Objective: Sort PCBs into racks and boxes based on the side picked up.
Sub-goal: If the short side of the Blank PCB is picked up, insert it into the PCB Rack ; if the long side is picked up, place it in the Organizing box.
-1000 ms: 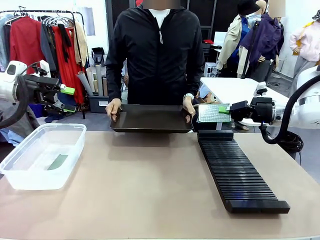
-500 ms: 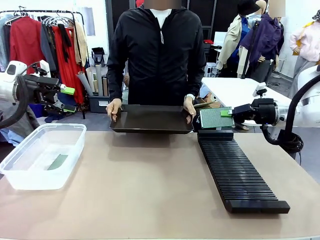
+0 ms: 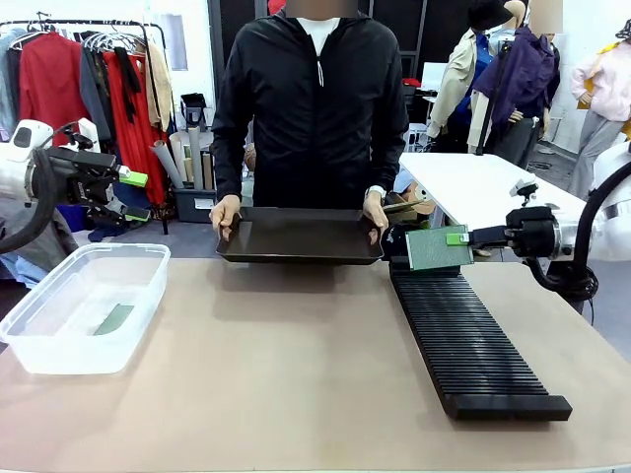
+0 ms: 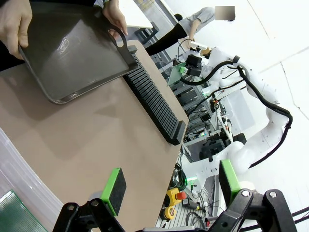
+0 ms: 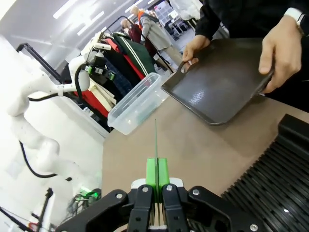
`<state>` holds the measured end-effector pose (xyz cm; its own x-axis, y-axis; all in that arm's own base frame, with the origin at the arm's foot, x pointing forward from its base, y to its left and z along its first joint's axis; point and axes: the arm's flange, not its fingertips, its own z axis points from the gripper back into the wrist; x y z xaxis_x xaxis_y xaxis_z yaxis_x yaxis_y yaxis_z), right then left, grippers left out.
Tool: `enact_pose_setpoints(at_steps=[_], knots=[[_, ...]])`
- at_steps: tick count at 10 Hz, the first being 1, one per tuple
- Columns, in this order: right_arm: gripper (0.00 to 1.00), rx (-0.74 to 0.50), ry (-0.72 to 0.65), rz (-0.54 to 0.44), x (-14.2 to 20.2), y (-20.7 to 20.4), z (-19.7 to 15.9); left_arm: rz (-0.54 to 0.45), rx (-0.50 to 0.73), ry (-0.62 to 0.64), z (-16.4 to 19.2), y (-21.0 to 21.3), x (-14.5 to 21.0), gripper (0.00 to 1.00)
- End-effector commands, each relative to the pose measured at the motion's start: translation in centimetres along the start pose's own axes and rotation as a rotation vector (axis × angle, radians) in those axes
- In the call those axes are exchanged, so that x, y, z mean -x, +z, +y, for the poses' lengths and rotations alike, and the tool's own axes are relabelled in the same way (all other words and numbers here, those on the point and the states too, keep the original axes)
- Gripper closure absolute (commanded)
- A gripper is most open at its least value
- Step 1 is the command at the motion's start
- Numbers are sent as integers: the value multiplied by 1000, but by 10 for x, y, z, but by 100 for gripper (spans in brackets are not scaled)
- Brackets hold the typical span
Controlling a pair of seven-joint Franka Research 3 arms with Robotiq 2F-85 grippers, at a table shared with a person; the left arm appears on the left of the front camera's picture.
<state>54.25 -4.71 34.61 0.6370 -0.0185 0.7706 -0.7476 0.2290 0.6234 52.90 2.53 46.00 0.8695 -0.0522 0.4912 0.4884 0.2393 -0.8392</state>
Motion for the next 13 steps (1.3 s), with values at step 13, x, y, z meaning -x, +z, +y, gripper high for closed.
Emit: enact_pose_setpoints(at_steps=[13], knots=[[100,-10,52,-37,64,37,-71,-2,2,-2,-2,1,1,0]])
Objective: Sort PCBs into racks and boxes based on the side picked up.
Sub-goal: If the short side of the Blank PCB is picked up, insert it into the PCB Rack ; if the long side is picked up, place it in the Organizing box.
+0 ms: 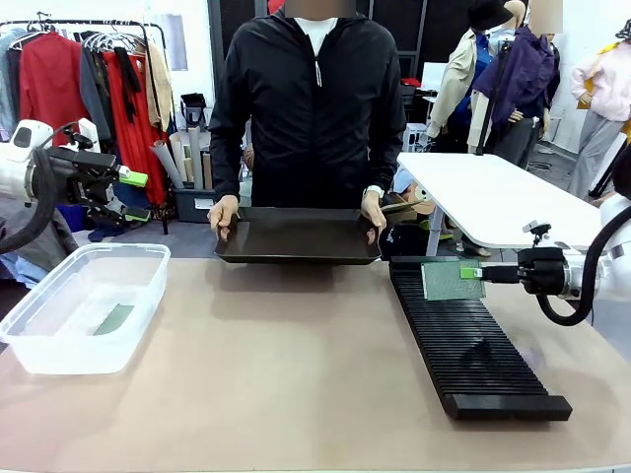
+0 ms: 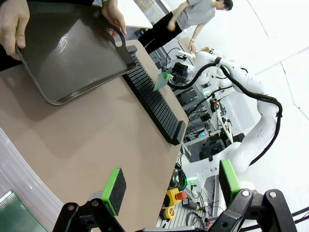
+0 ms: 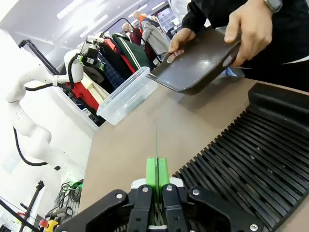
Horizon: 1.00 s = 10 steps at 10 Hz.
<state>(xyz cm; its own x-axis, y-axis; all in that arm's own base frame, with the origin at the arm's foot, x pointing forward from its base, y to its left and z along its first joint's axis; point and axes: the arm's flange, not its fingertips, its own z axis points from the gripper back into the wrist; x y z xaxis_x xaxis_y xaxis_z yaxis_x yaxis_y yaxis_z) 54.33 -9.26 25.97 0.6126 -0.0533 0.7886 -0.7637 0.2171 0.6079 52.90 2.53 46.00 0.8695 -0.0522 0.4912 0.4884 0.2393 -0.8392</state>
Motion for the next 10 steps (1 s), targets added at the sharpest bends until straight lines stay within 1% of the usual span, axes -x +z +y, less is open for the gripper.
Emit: enact_pose_setpoints(at_steps=[1,3,4,10], knots=[[100,4,24,1,4,5,-10,-2,2,-2,-2,1,1,0],[100,-16,13,-9,7,6,-11,-2,2,-2,-2,1,1,0],[100,4,-14,-2,9,3,-8,-2,2,-2,-2,1,1,0],[100,4,-14,-2,9,3,-8,-2,2,-2,-2,1,1,0]])
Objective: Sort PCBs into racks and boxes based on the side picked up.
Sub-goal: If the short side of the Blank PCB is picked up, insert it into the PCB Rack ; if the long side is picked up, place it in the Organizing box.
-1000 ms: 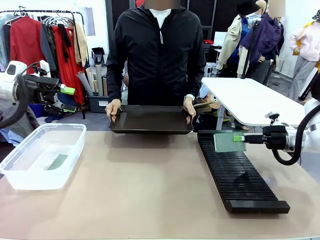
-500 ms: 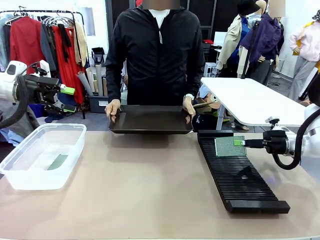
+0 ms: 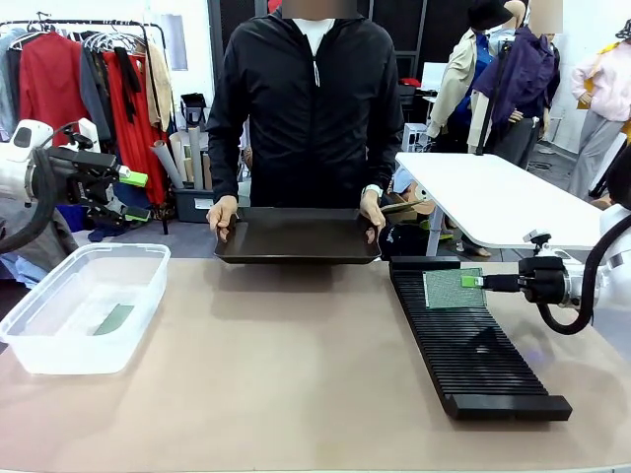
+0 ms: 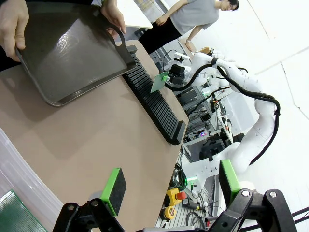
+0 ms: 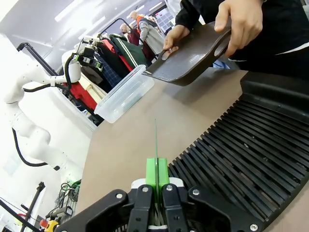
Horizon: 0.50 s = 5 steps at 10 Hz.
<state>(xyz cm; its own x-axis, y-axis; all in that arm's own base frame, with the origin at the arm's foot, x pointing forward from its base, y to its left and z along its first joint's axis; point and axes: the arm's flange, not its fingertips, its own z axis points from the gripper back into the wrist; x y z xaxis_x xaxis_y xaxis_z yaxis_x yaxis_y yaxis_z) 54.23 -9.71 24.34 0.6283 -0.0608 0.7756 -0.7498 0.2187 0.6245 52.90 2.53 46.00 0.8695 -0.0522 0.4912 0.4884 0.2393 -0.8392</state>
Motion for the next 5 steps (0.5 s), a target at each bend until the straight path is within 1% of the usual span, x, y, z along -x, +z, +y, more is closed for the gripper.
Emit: enact_pose_setpoints(at_steps=[1,2,5], knots=[[100,0,0,0,0,0,0,-2,2,-2,-2,1,1,0],[100,-24,16,-19,-1,0,-3,-2,2,-2,-2,1,1,0],[100,-84,88,-24,0,-4,-2,-2,2,-2,-2,1,1,0]])
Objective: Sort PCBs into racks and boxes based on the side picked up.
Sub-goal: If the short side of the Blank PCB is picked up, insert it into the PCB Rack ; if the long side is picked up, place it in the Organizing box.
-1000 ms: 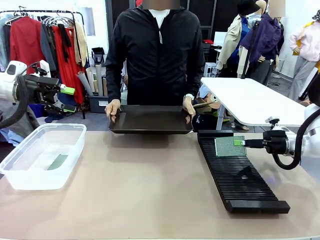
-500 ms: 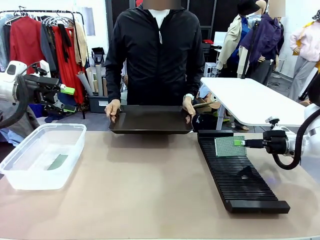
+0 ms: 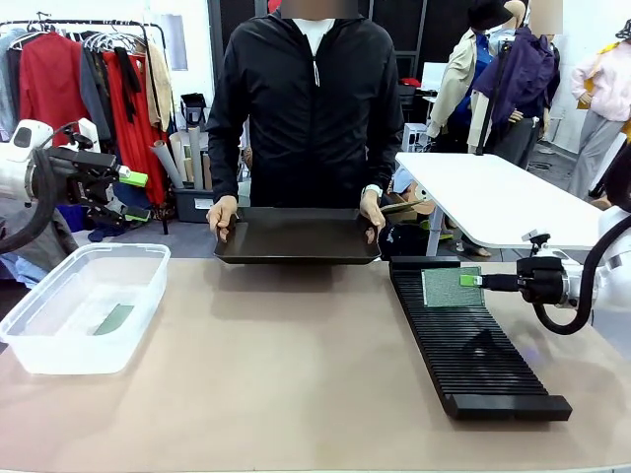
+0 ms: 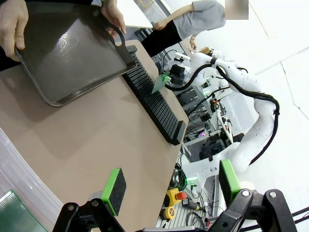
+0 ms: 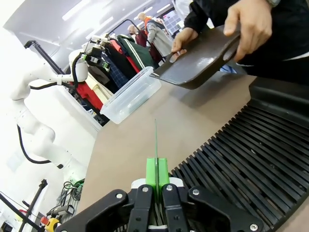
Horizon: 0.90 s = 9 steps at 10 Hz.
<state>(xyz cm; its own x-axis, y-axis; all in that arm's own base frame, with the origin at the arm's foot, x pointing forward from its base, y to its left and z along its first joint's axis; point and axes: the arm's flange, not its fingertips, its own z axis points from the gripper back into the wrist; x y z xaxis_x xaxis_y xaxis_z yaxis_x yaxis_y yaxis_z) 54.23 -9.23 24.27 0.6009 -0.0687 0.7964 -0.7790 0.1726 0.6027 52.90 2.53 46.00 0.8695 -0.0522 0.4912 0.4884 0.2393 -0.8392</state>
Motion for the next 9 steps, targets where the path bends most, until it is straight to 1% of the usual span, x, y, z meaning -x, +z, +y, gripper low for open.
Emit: enact_pose_setpoints(at_steps=[1,4,6,9], knots=[[100,-46,74,-4,1,0,-3,-2,2,-2,-2,1,1,0],[100,-70,155,32,7,-1,-7,-2,2,-2,-2,1,1,0],[100,-69,254,56,11,-1,-8,-2,2,-2,-2,1,1,0],[100,-94,355,55,17,1,-10,-2,2,-2,-2,1,1,0]])
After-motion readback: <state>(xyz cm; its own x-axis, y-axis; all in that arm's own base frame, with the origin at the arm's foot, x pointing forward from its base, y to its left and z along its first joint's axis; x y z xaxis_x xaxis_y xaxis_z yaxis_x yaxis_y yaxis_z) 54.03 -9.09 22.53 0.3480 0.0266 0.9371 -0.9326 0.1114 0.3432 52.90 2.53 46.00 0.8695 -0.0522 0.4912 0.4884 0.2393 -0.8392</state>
